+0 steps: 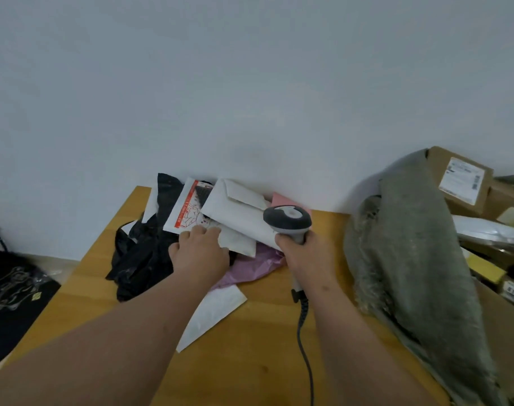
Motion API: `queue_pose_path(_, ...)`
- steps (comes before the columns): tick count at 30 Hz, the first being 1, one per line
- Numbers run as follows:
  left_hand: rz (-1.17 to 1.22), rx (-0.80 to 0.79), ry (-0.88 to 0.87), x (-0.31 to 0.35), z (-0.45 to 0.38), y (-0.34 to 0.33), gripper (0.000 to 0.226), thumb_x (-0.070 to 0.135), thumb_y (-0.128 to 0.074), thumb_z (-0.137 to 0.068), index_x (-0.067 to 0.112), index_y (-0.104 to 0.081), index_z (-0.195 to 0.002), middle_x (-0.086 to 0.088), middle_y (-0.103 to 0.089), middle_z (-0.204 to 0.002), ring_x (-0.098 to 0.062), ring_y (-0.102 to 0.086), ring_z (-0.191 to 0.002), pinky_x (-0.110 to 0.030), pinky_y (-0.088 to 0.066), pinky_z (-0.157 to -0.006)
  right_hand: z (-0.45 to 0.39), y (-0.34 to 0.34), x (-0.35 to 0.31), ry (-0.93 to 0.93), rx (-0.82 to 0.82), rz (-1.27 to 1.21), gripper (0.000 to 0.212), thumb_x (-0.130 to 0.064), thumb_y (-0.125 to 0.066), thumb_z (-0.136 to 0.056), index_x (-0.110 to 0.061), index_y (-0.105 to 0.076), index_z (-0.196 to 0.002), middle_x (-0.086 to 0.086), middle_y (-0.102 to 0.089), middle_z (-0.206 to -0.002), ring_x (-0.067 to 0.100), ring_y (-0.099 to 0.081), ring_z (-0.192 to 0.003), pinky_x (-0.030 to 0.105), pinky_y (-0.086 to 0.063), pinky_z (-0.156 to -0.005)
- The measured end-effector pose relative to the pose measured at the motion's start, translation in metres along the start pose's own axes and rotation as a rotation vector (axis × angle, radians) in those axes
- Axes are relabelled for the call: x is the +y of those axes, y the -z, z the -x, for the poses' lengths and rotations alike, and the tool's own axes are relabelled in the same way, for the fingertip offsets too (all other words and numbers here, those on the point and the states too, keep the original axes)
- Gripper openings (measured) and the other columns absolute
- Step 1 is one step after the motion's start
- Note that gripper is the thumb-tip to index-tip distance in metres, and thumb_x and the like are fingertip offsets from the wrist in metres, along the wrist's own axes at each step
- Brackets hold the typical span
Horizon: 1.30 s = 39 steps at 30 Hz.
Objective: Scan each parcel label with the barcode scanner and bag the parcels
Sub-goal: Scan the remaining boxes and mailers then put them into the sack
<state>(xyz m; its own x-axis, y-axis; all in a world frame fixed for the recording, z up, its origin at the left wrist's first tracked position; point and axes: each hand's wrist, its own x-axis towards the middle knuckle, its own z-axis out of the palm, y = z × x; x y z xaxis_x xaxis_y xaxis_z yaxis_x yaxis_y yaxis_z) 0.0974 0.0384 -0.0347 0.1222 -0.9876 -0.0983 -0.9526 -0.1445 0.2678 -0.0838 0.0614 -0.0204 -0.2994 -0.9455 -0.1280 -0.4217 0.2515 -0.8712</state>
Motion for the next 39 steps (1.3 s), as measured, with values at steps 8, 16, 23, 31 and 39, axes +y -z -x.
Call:
queue_pose_path(8,-0.013,-0.009,0.002,0.007,-0.064,-0.017,0.05,0.039,-0.049,-0.094,0.032,-0.04,-0.144,0.0,-0.041,-0.144,-0.025,-0.035,-0.133,-0.047,-0.026,-0.109,-0.069,-0.024,0.016,-0.046,0.005,-0.047,0.022,-0.025,-0.069,-0.081,-0.007,-0.061,-0.071,0.013,-0.063,-0.064,0.038,-0.066,-0.071,0.036,-0.05,-0.06)
queue_pose_path(16,-0.167,-0.037,-0.116,0.026,-0.123,-0.047,0.057,0.032,-0.053,-0.092,0.038,-0.035,-0.146,0.004,-0.037,-0.148,-0.024,-0.029,-0.137,-0.048,-0.02,-0.113,-0.126,-0.047,0.047,-0.149,-0.029,-0.056,0.022,-0.026,-0.073,-0.08,-0.007,-0.065,-0.072,0.015,-0.066,-0.067,0.037,-0.068,-0.075,0.047,-0.058,-0.067)
queue_pose_path(23,-0.351,-0.081,-0.291,0.012,-0.148,-0.066,0.07,0.029,-0.061,-0.089,0.04,-0.026,-0.149,0.001,-0.017,-0.16,-0.023,-0.011,-0.147,-0.05,-0.002,-0.118,-0.14,-0.063,0.059,-0.23,-0.064,-0.058,0.018,-0.023,-0.072,-0.081,-0.011,-0.063,-0.073,0.014,-0.069,-0.076,0.034,-0.069,-0.081,0.039,-0.056,-0.068)
queue_pose_path(31,-0.425,-0.089,-0.428,0.005,-0.166,-0.068,0.055,0.029,-0.052,-0.095,0.041,-0.034,-0.146,0.006,-0.028,-0.156,-0.02,-0.018,-0.146,-0.05,0.003,-0.118,-0.137,-0.074,0.054,-0.26,-0.029,-0.078,0.016,-0.024,-0.073,-0.082,-0.013,-0.064,-0.074,0.015,-0.07,-0.077,0.036,-0.069,-0.082,0.049,-0.058,-0.072)
queue_pose_path(39,-0.323,-0.01,-0.476,0.011,-0.158,-0.053,0.036,0.024,-0.05,-0.095,0.038,-0.058,-0.127,0.011,-0.058,-0.127,-0.017,-0.047,-0.123,-0.039,-0.023,-0.112,-0.124,-0.07,0.045,-0.243,0.076,-0.11,0.017,-0.023,-0.073,-0.083,-0.013,-0.063,-0.075,0.014,-0.071,-0.08,0.029,-0.07,-0.08,0.043,-0.057,-0.073)
